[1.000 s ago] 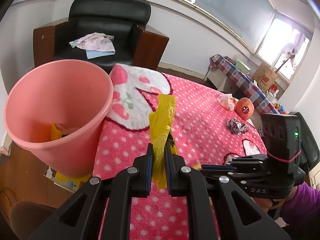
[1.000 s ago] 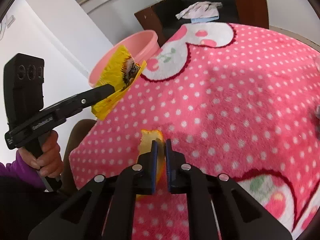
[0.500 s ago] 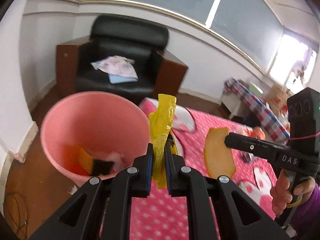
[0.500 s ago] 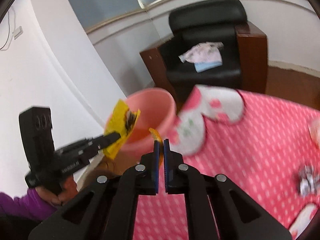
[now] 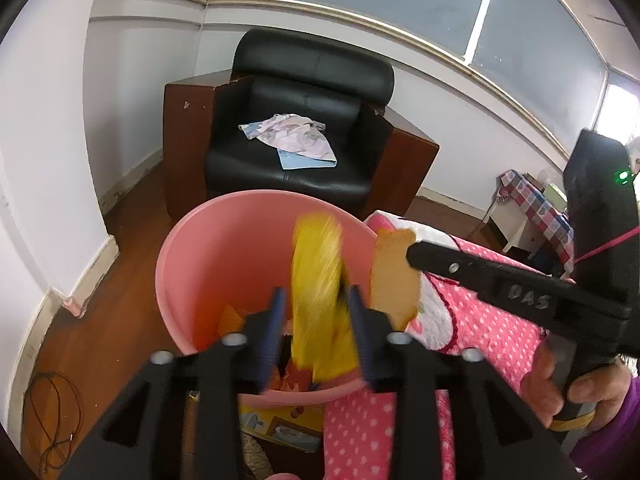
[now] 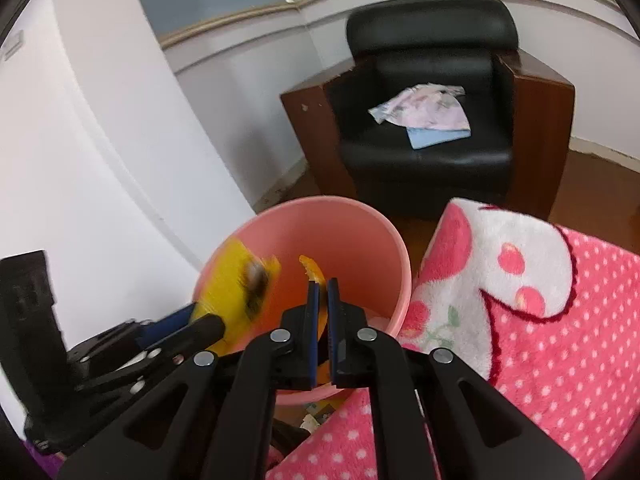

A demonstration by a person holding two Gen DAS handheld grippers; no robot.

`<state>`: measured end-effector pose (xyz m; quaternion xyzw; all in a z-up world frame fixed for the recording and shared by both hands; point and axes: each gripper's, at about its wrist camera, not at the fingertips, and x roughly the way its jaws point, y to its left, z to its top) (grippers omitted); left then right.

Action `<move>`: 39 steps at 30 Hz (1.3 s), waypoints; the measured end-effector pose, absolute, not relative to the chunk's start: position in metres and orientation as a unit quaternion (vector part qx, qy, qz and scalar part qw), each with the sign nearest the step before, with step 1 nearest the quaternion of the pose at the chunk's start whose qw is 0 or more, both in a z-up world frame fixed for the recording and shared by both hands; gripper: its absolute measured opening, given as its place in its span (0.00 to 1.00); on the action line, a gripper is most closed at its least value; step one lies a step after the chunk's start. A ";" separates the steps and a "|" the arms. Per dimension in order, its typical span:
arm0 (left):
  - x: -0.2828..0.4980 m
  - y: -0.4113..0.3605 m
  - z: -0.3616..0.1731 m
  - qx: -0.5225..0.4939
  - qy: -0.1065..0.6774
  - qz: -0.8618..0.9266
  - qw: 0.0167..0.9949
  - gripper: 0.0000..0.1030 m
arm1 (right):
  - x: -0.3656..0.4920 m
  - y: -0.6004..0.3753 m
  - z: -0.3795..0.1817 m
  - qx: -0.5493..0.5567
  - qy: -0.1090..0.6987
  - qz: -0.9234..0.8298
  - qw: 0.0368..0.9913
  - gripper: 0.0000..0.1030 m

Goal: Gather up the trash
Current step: 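Carry the yellow bag and pale peel over the pink bin, then open both tools to drop the items into the pink bin, then move both open tools back over the table toward the remaining wrappers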

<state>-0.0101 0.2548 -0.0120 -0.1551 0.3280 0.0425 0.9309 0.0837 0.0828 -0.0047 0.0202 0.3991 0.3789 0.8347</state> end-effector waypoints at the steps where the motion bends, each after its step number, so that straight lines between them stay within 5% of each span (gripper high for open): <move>1: -0.011 0.256 -0.012 -0.155 0.326 0.042 0.932 0.42 | 0.085 0.085 -0.008 0.021 0.406 0.374 0.834 0.06; 4: -0.014 0.258 -0.007 -0.153 0.321 0.038 0.934 0.43 | 0.089 0.084 -0.013 0.038 0.422 0.360 0.831 0.10; 6: -0.017 0.258 -0.002 -0.153 0.316 0.034 0.936 0.44 | 0.087 0.079 -0.010 0.051 0.418 0.357 0.834 0.25; 8: -0.022 0.256 0.003 -0.150 0.312 0.030 0.938 0.44 | 0.081 0.071 -0.004 0.062 0.406 0.361 0.837 0.29; 28: -0.089 0.094 0.012 -0.122 0.321 -0.027 0.939 0.49 | -0.065 -0.102 -0.010 0.057 0.378 0.236 0.894 0.29; 39: -0.084 0.010 -0.004 -0.035 0.363 -0.008 0.931 0.66 | -0.096 -0.168 -0.020 0.067 0.356 0.173 0.916 0.29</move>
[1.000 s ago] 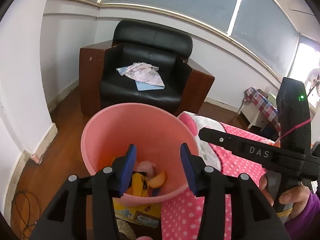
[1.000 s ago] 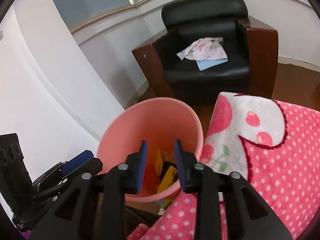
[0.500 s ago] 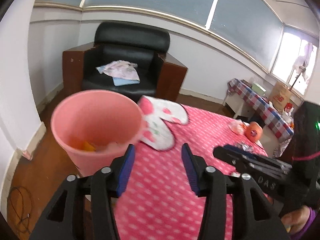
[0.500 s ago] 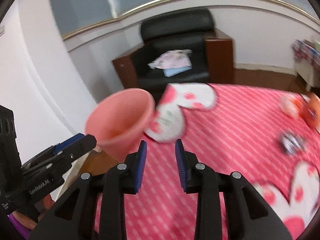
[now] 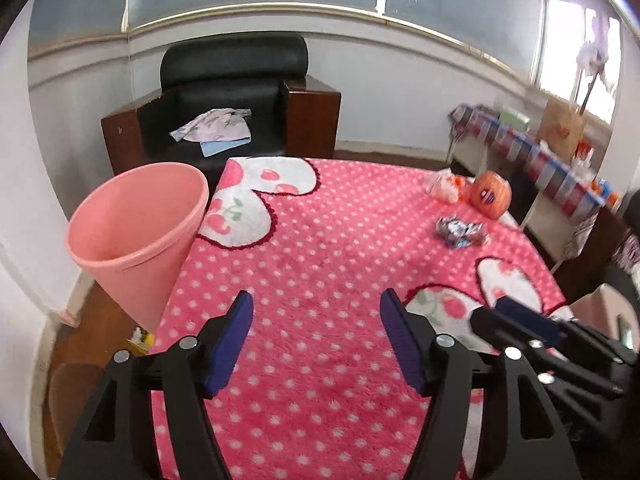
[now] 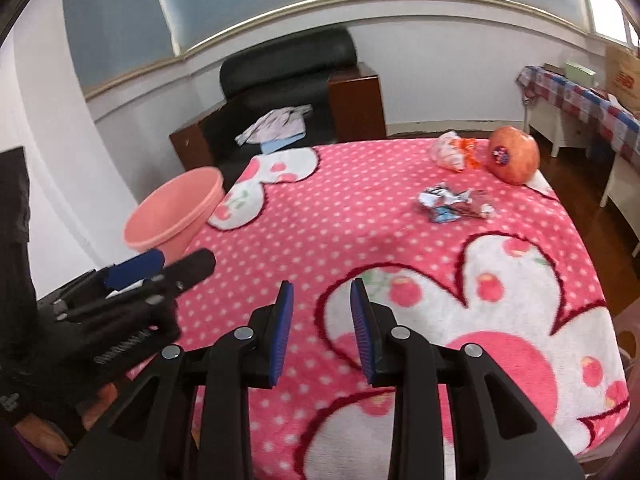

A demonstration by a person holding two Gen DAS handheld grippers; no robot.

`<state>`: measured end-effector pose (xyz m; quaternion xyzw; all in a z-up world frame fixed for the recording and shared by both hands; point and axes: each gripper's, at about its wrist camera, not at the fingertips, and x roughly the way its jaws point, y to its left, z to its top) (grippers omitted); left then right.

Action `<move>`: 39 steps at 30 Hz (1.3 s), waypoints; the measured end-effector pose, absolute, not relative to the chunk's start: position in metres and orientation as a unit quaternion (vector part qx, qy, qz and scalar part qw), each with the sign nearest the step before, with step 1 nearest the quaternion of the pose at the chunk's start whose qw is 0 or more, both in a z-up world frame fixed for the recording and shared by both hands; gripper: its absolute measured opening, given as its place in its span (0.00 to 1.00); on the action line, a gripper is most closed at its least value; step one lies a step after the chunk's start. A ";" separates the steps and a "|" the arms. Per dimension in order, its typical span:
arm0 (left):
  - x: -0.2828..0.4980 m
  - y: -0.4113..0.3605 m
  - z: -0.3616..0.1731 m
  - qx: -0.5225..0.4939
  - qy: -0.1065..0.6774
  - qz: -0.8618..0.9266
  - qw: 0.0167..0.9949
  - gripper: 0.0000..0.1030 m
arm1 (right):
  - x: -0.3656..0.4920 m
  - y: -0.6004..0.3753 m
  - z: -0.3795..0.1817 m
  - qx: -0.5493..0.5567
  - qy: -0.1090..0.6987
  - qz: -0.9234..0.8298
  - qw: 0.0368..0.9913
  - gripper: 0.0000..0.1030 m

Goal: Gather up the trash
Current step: 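Move both open tools back over the table toward the remaining wrappers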

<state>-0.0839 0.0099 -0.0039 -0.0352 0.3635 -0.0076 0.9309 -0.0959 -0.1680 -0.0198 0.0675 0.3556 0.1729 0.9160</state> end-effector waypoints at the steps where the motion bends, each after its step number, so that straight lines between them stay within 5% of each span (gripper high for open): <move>1: -0.081 0.010 -0.005 -0.035 0.366 -0.010 0.930 0.67 | -0.095 -0.172 -0.021 0.072 0.353 0.166 0.918 0.29; 4: -0.074 0.009 -0.010 -0.051 0.370 -0.029 0.927 0.68 | -0.094 -0.182 -0.021 0.071 0.343 0.141 0.926 0.31; 6: -0.066 0.008 -0.015 -0.066 0.376 -0.042 0.923 0.68 | -0.093 -0.188 -0.021 0.077 0.337 0.138 0.928 0.53; 7: -0.063 0.005 -0.017 -0.070 0.379 -0.046 0.922 0.68 | -0.092 -0.192 -0.021 0.086 0.334 0.140 0.928 0.54; 18: -0.026 -0.014 -0.042 -0.091 0.439 -0.046 0.893 0.59 | -0.082 -0.212 -0.025 0.076 0.327 0.133 0.932 0.54; 39: -0.083 -0.007 -0.022 -0.087 0.404 -0.064 0.908 0.59 | -0.118 -0.206 -0.019 0.106 0.329 0.208 0.915 0.54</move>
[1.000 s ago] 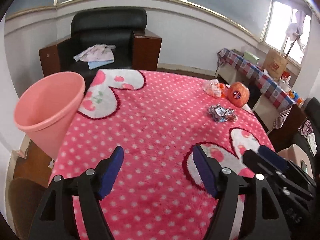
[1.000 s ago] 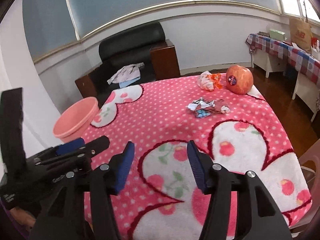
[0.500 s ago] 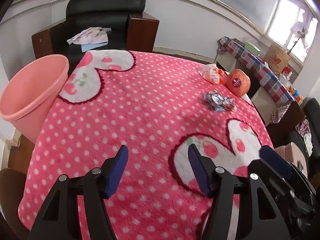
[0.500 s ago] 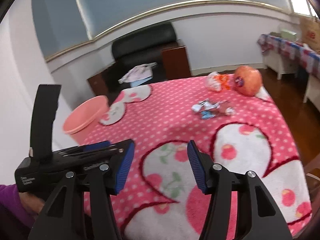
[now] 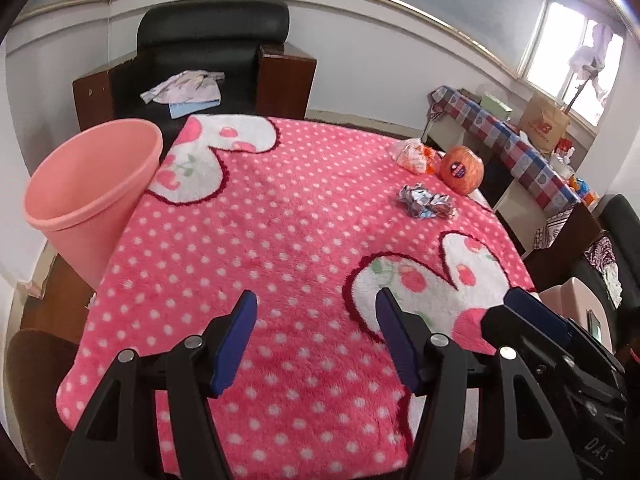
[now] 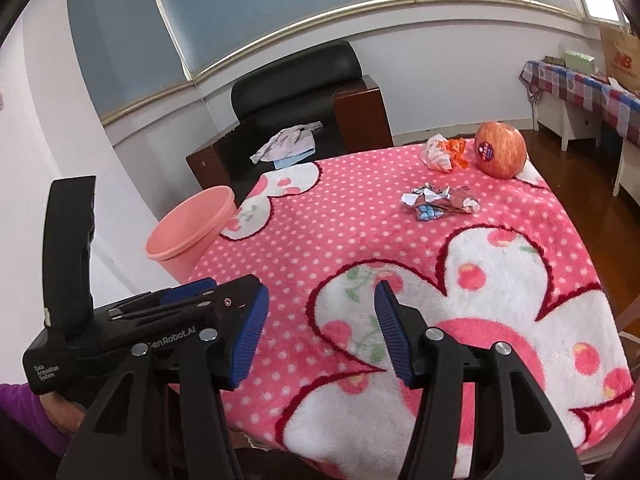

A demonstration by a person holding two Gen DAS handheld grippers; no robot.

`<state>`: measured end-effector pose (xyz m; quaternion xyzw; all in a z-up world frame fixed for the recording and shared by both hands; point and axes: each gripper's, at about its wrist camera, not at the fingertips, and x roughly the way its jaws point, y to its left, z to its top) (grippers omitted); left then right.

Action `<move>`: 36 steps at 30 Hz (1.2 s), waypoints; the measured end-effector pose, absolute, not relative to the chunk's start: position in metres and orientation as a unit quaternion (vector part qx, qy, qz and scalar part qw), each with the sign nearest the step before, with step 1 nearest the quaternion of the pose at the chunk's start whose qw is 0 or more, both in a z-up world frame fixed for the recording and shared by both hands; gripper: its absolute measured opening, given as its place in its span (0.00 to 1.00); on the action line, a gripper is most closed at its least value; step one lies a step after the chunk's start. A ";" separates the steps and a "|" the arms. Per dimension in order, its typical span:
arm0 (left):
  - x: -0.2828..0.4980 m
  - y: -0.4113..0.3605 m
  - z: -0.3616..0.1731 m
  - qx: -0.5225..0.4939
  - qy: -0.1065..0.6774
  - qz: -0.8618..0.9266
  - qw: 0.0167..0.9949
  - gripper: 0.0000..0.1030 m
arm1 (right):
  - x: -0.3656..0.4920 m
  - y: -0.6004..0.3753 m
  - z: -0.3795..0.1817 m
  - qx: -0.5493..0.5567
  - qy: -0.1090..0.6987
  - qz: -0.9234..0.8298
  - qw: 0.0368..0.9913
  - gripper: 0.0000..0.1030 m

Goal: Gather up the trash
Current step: 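Move both open tools back over the table toward the remaining wrappers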

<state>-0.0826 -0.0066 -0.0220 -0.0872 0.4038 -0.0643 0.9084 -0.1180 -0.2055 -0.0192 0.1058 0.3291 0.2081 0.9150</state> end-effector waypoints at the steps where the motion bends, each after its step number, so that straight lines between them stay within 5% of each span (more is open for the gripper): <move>1: -0.086 -0.006 -0.019 -0.086 0.398 -0.066 0.911 0.59 | -0.120 -0.203 -0.017 0.103 0.328 0.209 0.916 0.54; 24: -0.126 -0.003 0.009 -0.052 0.339 -0.076 0.936 0.59 | -0.135 -0.195 0.004 0.099 0.306 0.199 0.926 0.54; 36: -0.069 -0.017 0.000 -0.030 0.364 -0.133 0.921 0.57 | -0.056 -0.279 -0.032 0.212 0.353 0.109 0.904 0.54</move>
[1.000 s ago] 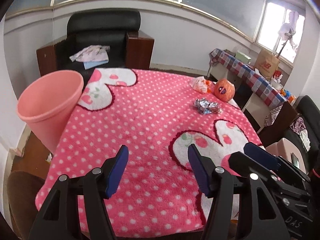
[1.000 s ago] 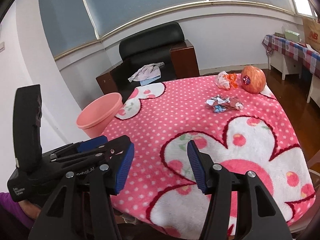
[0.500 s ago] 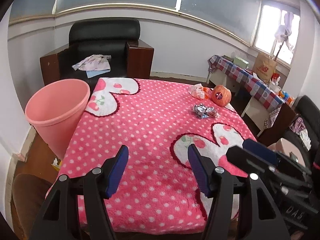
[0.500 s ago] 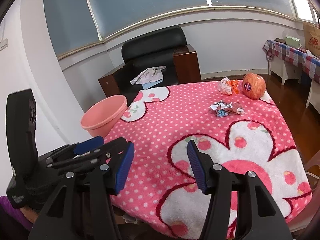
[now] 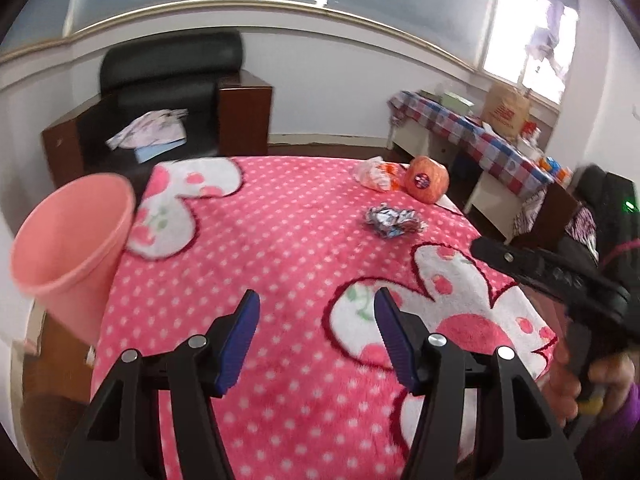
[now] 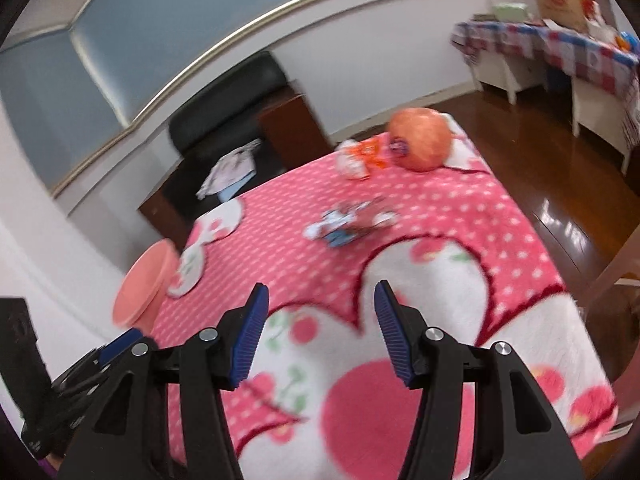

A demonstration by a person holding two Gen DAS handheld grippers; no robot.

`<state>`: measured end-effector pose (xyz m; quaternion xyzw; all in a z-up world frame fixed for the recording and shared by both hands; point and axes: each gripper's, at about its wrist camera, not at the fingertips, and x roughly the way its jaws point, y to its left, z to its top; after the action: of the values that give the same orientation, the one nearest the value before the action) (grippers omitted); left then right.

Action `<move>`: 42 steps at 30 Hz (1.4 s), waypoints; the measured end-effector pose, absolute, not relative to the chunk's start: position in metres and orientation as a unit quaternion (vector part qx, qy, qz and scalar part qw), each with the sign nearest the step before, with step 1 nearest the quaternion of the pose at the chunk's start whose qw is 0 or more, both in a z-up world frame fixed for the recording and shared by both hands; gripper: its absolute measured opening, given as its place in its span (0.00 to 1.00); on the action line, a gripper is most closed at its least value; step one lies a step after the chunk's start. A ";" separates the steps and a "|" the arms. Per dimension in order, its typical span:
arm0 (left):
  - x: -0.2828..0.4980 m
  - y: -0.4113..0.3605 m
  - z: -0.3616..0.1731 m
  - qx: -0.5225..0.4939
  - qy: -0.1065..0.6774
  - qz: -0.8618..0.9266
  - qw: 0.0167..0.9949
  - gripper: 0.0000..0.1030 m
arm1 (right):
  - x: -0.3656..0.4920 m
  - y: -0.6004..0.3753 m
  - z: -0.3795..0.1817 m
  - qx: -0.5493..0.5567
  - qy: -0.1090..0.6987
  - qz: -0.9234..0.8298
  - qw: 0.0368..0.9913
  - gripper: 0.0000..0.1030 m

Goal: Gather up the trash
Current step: 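Move both open tools back over the table toward the remaining wrappers, then grasp the white bag with orange tie with the left tool while the right tool grasps the foil wrapper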

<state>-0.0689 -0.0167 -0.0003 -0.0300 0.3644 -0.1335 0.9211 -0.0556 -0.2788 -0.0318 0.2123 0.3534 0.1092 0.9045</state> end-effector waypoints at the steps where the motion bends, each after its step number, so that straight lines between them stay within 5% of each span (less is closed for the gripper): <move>1: -0.059 -0.023 0.001 -0.016 0.363 -0.143 0.921 0.56 | -0.049 -0.282 -0.034 0.215 0.353 0.105 0.904 0.54; 6: -0.011 -0.043 0.009 0.012 0.363 -0.172 0.916 0.47 | -0.005 -0.299 -0.043 0.234 0.346 0.084 0.905 0.54; 16: 0.113 -0.114 -0.006 0.059 0.377 -0.222 0.897 0.46 | 0.047 -0.294 -0.074 0.220 0.358 0.082 0.904 0.54; 32: 0.222 -0.182 -0.060 0.087 0.419 -0.257 0.867 0.64 | 0.057 -0.299 -0.093 0.248 0.375 0.092 0.888 0.54; 37: 0.218 -0.180 -0.067 0.091 0.409 -0.252 0.872 0.55 | 0.060 -0.298 -0.095 0.250 0.380 0.094 0.886 0.54; 38: 0.216 -0.179 -0.066 0.091 0.405 -0.252 0.874 0.43 | 0.060 -0.298 -0.095 0.250 0.380 0.095 0.886 0.54; 42: 0.200 -0.164 -0.052 0.078 0.390 -0.249 0.883 0.40 | 0.060 -0.296 -0.094 0.247 0.377 0.095 0.888 0.54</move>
<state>0.1998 -0.1639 -0.0520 0.0785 0.3897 -0.2490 0.8832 0.0601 -0.2964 -0.0942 0.2467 0.3771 0.0954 0.8876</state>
